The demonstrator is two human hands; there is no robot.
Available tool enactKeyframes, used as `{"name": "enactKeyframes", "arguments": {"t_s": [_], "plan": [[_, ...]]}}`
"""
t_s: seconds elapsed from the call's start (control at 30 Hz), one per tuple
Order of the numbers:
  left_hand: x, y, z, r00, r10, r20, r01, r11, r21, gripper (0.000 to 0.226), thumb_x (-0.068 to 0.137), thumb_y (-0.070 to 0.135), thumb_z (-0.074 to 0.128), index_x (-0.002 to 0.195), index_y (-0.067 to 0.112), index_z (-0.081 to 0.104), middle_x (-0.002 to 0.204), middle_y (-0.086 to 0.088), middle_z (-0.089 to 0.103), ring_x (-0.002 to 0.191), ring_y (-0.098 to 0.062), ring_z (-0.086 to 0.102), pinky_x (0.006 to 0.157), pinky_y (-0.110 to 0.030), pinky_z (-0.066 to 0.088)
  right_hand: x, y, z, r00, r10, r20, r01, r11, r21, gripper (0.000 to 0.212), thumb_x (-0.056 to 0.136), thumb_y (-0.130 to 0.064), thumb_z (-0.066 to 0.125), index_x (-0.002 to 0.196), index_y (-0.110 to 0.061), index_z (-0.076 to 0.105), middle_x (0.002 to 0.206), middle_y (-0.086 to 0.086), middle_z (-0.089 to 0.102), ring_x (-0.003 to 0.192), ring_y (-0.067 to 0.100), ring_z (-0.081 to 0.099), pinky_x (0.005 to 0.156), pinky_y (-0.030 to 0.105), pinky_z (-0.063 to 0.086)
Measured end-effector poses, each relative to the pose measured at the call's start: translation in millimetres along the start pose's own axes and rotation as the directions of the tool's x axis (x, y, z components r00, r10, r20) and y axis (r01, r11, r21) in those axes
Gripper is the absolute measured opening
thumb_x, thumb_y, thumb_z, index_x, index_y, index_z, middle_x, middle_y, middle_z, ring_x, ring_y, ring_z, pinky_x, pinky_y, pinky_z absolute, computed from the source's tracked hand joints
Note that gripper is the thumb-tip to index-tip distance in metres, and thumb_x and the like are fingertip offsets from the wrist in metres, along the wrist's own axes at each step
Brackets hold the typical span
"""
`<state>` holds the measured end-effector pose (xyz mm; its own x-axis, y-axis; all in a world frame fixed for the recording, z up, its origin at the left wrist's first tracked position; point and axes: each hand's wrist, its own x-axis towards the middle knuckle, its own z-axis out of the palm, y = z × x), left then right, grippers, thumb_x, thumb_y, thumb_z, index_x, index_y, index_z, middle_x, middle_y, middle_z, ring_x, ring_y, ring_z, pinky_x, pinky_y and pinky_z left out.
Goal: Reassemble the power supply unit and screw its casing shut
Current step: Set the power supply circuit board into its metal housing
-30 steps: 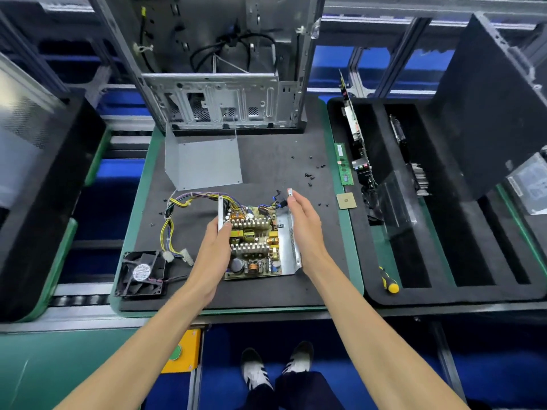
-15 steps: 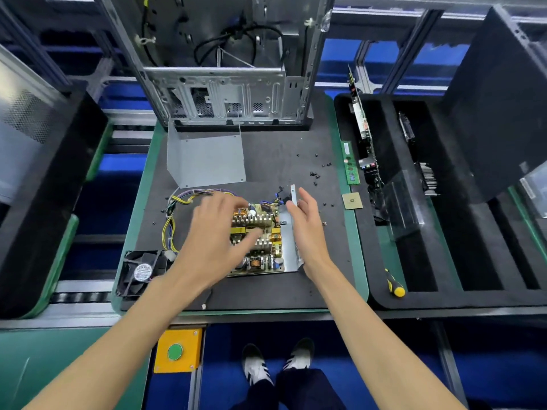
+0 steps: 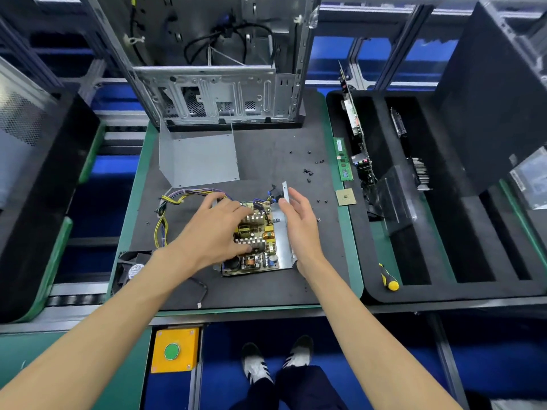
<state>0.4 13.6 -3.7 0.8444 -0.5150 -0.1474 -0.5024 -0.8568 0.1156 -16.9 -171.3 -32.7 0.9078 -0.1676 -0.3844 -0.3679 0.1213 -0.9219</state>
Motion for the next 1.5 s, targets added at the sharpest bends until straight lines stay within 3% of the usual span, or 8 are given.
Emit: {"name": "enactKeyframes", "arguments": {"t_s": [0.2,0.33,0.4,0.6,0.73,0.9,1.3,1.5], "plan": [[-0.3,4.5,-3.4,0.999,-0.002,0.032,0.000,0.999,0.047,0.076,0.085,0.059,0.066,0.148,0.022,0.045,0.137,0.003,0.059,0.132,-0.017,0.046,0.124,-0.038,0.004,-0.4,-0.4,0.0,1.000,0.001,0.004,0.000,1.000,-0.028,0.046,0.103,-0.033,0.060,0.147,-0.026,0.050,0.133,-0.012,0.059,0.132,0.009,0.054,0.106,0.026,0.046],[2.8,7.3,-12.4,0.993,-0.012,0.114,0.006,0.999,0.051,0.084,0.086,0.062,0.064,0.153,0.022,0.036,0.145,0.002,0.054,0.138,-0.016,0.043,0.125,-0.039,0.004,-2.6,-8.9,-11.7,0.999,-0.034,-0.003,0.032,0.979,-0.203,0.049,0.105,-0.043,0.053,0.149,-0.024,0.044,0.139,-0.008,0.053,0.117,-0.003,0.054,0.088,0.008,0.043],[3.5,12.5,-20.2,0.995,-0.011,0.102,0.011,1.000,-0.001,0.089,0.086,0.063,0.063,0.157,0.020,0.029,0.149,0.001,0.050,0.141,-0.017,0.040,0.124,-0.041,0.006,-3.5,-14.0,-27.0,0.993,-0.091,-0.069,0.069,0.960,-0.273,0.034,0.106,-0.040,0.050,0.137,-0.025,0.052,0.133,-0.007,0.056,0.111,-0.003,0.054,0.096,0.021,0.048],[23.8,71.2,-37.5,0.959,0.107,-0.264,-0.195,0.922,-0.335,0.039,0.095,0.025,0.063,0.133,0.018,0.060,0.119,0.002,0.065,0.113,-0.020,0.058,0.099,-0.034,0.037,-14.1,-33.3,-93.8,0.953,-0.235,-0.193,0.126,0.882,-0.454,0.010,0.101,-0.020,0.057,0.107,-0.021,0.065,0.104,-0.005,0.066,0.088,-0.001,0.058,0.077,0.012,0.044],[40.3,113.3,-31.2,0.957,0.159,-0.241,-0.246,0.885,-0.396,0.019,0.095,0.019,0.063,0.113,0.016,0.068,0.103,0.003,0.068,0.100,-0.019,0.062,0.093,-0.039,0.046,-27.2,-31.5,-147.0,0.949,-0.204,-0.238,-0.030,0.696,-0.717,0.012,0.100,-0.030,0.058,0.108,-0.022,0.060,0.101,-0.001,0.059,0.082,0.014,0.057,0.074,0.035,0.045],[57.0,129.7,-16.6,0.984,0.042,-0.175,-0.113,0.900,-0.420,0.021,0.094,0.006,0.055,0.105,0.016,0.070,0.100,0.002,0.070,0.096,-0.023,0.063,0.094,-0.044,0.046,-42.1,-6.4,-186.6,0.962,0.136,-0.236,-0.270,0.353,-0.896,0.042,0.100,-0.042,0.061,0.129,-0.016,0.047,0.128,0.010,0.046,0.105,0.032,0.058,0.077,0.037,0.042],[80.4,114.6,-16.0,0.978,-0.185,-0.093,0.118,0.868,-0.483,0.024,0.093,0.006,0.054,0.102,0.021,0.070,0.089,0.008,0.073,0.083,-0.016,0.066,0.085,-0.038,0.055,-16.9,-6.9,-207.2,0.911,0.390,-0.136,-0.253,0.266,-0.930,0.036,0.096,-0.021,0.054,0.131,-0.014,0.054,0.110,0.007,0.062,0.086,0.026,0.062,0.077,0.034,0.051],[90.4,120.2,-20.1,0.977,-0.211,-0.007,0.200,0.936,-0.291,0.024,0.096,0.011,0.052,0.110,0.020,0.069,0.100,0.002,0.074,0.100,-0.025,0.065,0.085,-0.044,0.055,-8.9,-40.8,-206.2,0.951,0.256,-0.173,-0.231,0.216,-0.949,0.032,0.102,-0.032,0.040,0.119,-0.008,0.052,0.119,0.013,0.060,0.095,0.031,0.049,0.079,0.036,0.039]]}}
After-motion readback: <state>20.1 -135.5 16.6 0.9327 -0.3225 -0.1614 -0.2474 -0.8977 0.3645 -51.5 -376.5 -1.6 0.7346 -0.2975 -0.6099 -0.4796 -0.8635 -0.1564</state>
